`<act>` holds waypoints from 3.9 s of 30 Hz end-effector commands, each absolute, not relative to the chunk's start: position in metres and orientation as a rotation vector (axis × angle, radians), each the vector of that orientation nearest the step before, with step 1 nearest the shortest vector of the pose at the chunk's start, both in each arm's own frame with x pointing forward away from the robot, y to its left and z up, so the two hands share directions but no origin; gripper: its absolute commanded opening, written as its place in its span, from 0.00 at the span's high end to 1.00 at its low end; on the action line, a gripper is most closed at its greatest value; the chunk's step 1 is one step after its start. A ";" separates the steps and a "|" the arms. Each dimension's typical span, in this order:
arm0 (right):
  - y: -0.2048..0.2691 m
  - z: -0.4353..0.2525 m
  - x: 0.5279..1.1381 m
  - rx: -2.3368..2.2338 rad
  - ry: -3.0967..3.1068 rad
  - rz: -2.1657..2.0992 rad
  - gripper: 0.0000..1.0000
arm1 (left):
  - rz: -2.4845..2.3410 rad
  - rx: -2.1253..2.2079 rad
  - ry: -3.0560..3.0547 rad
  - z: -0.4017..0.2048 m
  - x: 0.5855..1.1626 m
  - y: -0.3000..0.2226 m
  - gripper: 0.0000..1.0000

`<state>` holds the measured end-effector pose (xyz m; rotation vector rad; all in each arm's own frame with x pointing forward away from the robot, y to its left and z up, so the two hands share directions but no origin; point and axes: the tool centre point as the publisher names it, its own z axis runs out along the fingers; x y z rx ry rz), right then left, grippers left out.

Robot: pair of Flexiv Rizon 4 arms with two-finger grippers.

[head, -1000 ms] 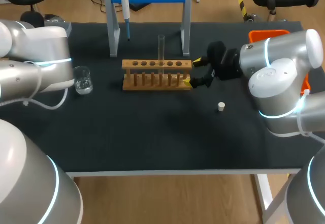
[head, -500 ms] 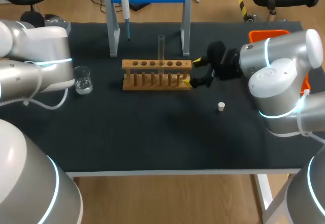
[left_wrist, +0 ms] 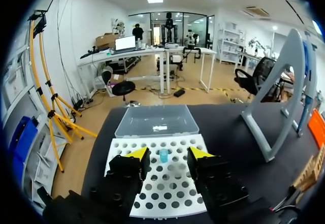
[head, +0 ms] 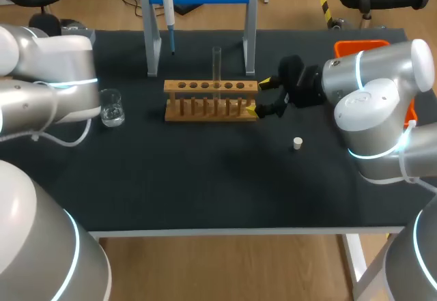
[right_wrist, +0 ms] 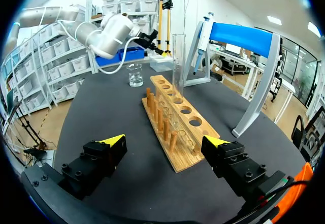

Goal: Invert the test tube, pick up the pipette, mount the tip to pipette, aspirate from beaker and dispense into the tube, eject the tip, return the pipette, and cap with the stopper.

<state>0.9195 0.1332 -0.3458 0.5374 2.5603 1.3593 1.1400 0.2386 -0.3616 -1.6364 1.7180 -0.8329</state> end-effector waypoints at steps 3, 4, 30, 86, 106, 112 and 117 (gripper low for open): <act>0.132 -0.345 0.920 0.537 2.565 1.358 0.00 | -0.827 -1.639 1.725 -0.363 1.146 0.240 0.56; 0.132 -0.345 0.920 0.537 2.565 1.358 0.00 | -0.828 -1.639 1.724 -0.363 1.147 0.240 0.57; 0.132 -0.345 0.920 0.537 2.565 1.358 0.00 | -0.828 -1.638 1.731 -0.366 1.152 0.243 1.00; 0.132 -0.345 0.920 0.537 2.565 1.358 0.00 | -0.832 -1.502 1.650 -0.276 1.135 0.237 1.00; 0.132 -0.345 0.920 0.537 2.565 1.358 0.00 | -1.294 -0.729 2.213 -0.169 1.048 0.128 1.00; 0.132 -0.345 0.920 0.537 2.565 1.358 0.00 | -1.294 -0.729 2.213 -0.169 1.048 0.128 1.00; 0.132 -0.345 0.920 0.537 2.565 1.358 0.00 | -1.294 -0.729 2.213 -0.169 1.048 0.128 1.00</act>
